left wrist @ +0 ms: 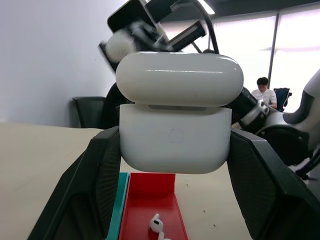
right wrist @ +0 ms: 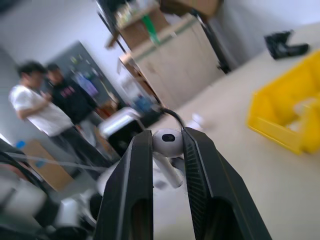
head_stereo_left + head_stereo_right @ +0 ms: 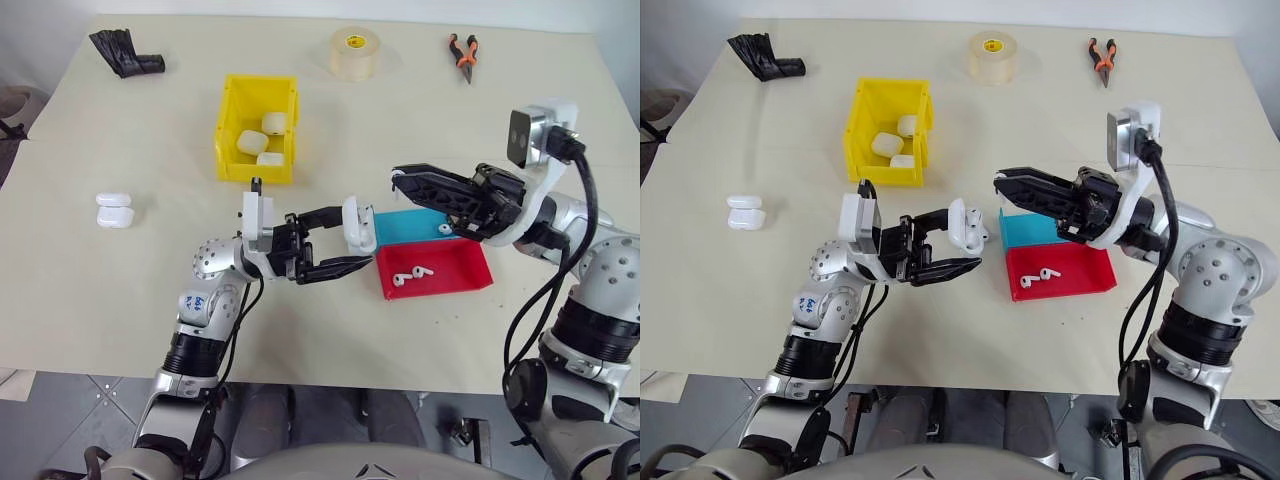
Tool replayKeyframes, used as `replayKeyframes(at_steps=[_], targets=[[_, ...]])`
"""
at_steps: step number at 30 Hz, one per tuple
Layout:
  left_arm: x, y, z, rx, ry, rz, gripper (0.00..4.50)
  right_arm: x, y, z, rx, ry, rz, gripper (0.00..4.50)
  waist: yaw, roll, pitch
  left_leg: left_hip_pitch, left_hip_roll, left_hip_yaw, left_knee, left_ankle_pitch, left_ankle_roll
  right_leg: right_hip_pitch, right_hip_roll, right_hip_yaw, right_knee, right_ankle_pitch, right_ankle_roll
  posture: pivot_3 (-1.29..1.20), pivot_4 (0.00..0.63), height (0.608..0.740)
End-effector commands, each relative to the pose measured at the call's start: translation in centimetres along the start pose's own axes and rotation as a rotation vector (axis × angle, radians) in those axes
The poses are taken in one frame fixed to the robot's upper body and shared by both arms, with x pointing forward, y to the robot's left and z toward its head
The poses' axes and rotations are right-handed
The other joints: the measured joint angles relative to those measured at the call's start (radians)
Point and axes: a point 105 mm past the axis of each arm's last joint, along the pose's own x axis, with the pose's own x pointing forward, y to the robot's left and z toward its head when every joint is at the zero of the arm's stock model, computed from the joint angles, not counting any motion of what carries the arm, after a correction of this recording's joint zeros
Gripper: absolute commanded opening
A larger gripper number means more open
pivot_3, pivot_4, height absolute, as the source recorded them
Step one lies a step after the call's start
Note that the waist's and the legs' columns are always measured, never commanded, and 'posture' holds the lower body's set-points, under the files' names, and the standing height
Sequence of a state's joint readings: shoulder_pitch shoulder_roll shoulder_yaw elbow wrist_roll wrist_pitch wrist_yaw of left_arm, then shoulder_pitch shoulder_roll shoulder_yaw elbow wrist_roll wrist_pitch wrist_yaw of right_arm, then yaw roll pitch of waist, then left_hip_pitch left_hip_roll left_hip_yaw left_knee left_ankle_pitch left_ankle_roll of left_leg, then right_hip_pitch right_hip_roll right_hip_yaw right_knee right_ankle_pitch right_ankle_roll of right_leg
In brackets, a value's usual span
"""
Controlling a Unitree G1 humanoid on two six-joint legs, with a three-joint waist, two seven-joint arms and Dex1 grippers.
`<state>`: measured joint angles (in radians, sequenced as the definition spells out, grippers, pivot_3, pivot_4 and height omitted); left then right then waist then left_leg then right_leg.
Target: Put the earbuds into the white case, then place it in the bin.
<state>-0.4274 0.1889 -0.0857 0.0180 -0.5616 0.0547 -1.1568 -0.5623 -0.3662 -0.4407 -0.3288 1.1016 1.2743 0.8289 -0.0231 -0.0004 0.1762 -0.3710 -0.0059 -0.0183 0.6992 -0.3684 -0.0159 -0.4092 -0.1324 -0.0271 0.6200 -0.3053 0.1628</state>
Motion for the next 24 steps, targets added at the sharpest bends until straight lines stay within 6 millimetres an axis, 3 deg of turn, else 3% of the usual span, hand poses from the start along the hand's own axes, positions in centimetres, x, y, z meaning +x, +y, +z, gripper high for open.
replayKeyframes(at_steps=[1,14,24], targets=[[0.4,0.0,0.7,0.011,-0.039,-0.005,2.78,0.2,1.9,-0.1,-0.005,-0.028,0.041,0.47,0.001,0.000,0.000,0.000,0.000,0.000,0.000,0.000,0.000,0.000,0.000,0.000,0.000,0.000,0.000,0.00,0.150,0.740],[0.6,0.1,0.9,0.012,-0.058,0.004,2.78,0.7,2.6,-3.2,0.095,-0.082,-0.014,0.47,0.001,0.000,0.000,0.001,0.000,0.001,0.000,0.000,0.001,0.000,0.001,0.002,0.000,0.000,0.000,0.00,0.150,0.740],[0.9,-0.1,1.0,0.012,-0.069,-0.002,2.78,0.5,1.7,-4.4,0.091,-0.091,-0.084,0.47,0.002,0.000,0.000,0.001,0.000,0.001,0.000,-0.001,0.001,0.000,0.001,0.003,0.000,0.000,0.000,0.00,0.150,0.740]])
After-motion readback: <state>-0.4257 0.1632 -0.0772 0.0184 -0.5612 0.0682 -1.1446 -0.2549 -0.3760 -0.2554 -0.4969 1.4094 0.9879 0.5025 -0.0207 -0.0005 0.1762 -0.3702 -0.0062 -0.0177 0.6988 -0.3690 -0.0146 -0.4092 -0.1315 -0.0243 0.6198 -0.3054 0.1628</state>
